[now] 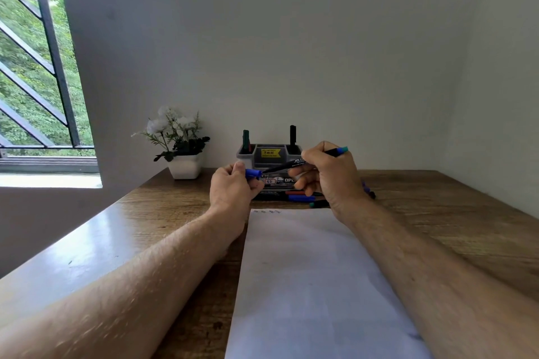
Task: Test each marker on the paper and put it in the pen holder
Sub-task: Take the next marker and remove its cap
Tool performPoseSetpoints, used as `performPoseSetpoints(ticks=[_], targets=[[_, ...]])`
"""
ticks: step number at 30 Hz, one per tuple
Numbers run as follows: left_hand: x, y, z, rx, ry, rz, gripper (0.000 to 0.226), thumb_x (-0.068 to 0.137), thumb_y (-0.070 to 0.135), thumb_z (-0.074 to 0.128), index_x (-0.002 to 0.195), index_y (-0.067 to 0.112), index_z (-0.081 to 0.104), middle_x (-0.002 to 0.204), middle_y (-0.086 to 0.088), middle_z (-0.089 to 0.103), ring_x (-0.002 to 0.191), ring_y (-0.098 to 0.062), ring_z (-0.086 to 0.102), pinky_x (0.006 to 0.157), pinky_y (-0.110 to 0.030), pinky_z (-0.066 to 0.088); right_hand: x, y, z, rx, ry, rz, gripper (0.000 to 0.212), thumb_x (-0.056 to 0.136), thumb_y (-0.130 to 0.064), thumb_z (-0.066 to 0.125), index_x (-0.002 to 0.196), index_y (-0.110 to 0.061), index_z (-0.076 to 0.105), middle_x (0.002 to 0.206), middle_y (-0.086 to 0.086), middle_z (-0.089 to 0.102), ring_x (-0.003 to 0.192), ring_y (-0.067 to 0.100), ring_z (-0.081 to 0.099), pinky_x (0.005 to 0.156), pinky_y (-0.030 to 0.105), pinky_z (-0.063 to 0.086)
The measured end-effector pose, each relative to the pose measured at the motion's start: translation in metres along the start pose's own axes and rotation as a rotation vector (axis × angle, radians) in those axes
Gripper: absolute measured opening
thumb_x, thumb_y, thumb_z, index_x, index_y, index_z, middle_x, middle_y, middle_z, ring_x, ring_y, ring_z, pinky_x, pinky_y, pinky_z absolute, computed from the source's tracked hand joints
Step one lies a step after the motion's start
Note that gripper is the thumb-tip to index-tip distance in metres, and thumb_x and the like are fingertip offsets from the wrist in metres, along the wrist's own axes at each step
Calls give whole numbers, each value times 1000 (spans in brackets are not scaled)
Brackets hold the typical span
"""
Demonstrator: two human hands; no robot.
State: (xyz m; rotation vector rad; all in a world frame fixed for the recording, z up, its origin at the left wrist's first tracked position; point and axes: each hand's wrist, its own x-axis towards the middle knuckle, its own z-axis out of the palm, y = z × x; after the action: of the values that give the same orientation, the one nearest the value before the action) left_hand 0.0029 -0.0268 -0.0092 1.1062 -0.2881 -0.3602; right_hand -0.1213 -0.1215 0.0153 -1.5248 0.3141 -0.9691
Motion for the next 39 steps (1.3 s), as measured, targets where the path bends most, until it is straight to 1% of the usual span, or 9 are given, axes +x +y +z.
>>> performPoseSetpoints(ticks=[11,15,20,23,26,29,32,35,39], targets=[[2,-1,0,24,-5,49,22,103,21,50,117,6,54,83,-9,60,63,-11,59,75,-34,61,-1,1,0,-78,-54,-16,13,92,-8,64,80,-8,61,75,17,74,44,22,61,38,23,45],[9,-1,-6,34,27,89,27,102,23,52,122,5,53,86,-13,63,56,-9,61,67,-30,63,0,4,-2,-187,-79,-61,7,88,-9,71,82,-13,69,80,13,76,50,22,64,41,24,45],[13,3,-13,11,66,126,28,103,23,51,123,3,53,73,-11,64,56,-13,63,54,-23,58,-1,7,-3,-334,-103,-119,13,83,-13,78,91,-23,77,84,6,76,57,18,68,46,25,50],[12,5,-13,-4,66,138,29,103,23,49,124,3,53,72,-9,63,56,-12,62,52,-22,57,-1,7,-3,-378,-117,-147,16,82,-15,79,94,-26,78,86,4,76,58,16,68,48,24,51],[10,8,-13,-19,54,138,31,103,27,49,124,4,53,77,-10,65,60,-14,64,52,-21,57,-1,6,-3,-396,-134,-162,14,83,-18,79,94,-26,77,80,1,76,55,12,66,48,22,52],[9,7,-12,9,35,161,32,102,29,51,124,6,54,85,-11,69,64,-14,67,56,-23,57,-1,9,-2,-443,-157,-174,11,84,-17,78,90,-25,76,73,-1,74,53,4,65,49,15,49],[4,6,-10,23,-12,185,32,99,28,55,123,7,53,93,-13,70,68,-14,68,61,-25,59,3,16,-1,-582,-122,-253,11,84,-24,78,91,-32,74,71,-6,71,63,6,66,60,19,54],[0,6,-9,21,-52,194,29,97,26,58,120,9,53,95,-14,71,72,-15,70,62,-24,60,5,18,0,-668,-83,-311,8,86,-31,74,93,-33,71,68,-5,65,56,3,55,52,17,47],[-3,5,-9,60,-82,241,24,98,23,58,116,8,54,89,-11,71,71,-13,70,69,-27,60,4,19,0,-692,-85,-331,6,88,-32,71,89,-31,65,75,-4,68,66,11,63,60,30,55]])
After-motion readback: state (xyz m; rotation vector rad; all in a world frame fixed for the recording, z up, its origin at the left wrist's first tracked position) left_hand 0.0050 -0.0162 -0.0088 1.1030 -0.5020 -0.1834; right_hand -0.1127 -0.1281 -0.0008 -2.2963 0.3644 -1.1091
